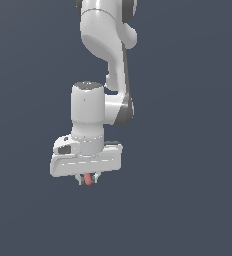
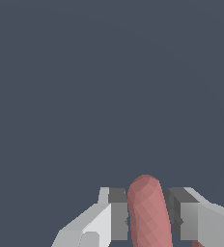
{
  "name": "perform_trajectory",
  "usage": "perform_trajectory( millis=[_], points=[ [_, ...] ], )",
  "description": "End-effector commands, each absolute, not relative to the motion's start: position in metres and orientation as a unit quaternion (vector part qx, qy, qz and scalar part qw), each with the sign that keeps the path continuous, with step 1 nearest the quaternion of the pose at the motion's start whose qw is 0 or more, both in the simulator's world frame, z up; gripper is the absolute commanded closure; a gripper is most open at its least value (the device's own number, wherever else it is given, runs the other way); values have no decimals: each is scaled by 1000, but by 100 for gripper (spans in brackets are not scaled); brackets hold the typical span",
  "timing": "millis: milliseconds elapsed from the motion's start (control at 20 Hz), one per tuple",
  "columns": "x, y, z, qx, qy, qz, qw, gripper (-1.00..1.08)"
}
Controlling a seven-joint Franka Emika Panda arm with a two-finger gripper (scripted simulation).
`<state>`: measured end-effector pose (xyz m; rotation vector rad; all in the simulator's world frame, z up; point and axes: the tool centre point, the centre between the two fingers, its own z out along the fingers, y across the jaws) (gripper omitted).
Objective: Pick up the object and move it to a goal position.
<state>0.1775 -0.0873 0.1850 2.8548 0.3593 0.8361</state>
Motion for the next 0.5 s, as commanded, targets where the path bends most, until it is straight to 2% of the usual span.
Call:
perform_trajectory(
  millis=[0,450],
  points=[
    [189,-103,225,935,114,325,82,108],
    [197,-148,351,875,96,463,107,108]
  ],
)
